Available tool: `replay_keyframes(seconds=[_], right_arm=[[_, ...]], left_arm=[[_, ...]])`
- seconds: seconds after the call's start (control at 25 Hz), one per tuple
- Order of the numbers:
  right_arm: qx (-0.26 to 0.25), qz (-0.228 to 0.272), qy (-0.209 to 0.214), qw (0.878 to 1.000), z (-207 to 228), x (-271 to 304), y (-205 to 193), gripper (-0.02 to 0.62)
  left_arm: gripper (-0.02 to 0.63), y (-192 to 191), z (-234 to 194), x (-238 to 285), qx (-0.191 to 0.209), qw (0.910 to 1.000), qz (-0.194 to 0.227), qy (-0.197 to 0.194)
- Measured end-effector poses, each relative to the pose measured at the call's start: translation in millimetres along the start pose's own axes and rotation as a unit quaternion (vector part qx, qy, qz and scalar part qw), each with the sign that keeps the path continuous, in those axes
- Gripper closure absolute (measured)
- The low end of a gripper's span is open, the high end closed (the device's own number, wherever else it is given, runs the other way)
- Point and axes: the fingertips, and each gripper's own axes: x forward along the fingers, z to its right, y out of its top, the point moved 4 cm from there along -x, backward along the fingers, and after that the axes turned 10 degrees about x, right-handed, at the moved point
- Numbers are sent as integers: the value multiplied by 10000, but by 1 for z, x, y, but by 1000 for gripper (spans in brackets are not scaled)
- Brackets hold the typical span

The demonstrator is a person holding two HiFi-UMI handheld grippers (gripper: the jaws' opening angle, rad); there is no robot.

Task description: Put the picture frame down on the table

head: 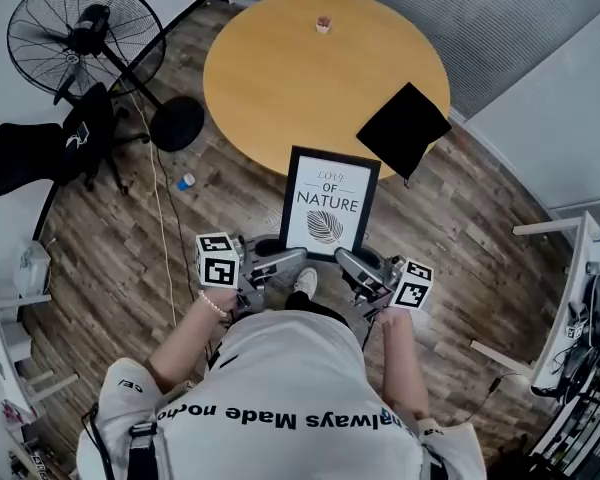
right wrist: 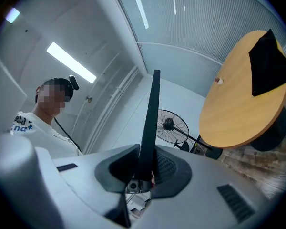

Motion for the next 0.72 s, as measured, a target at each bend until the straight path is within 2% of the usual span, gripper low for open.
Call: replay_keyframes(seconds=[0.36,0.72], right_arm=[[-48,-24,86,9999,4,-3,4,518],[26,-151,110,9998,5,-4,6,518]], left_arm=[[520,1,-2,5,115,9999,-9,33],[520,-1,-1,6,49,9998,92,172]])
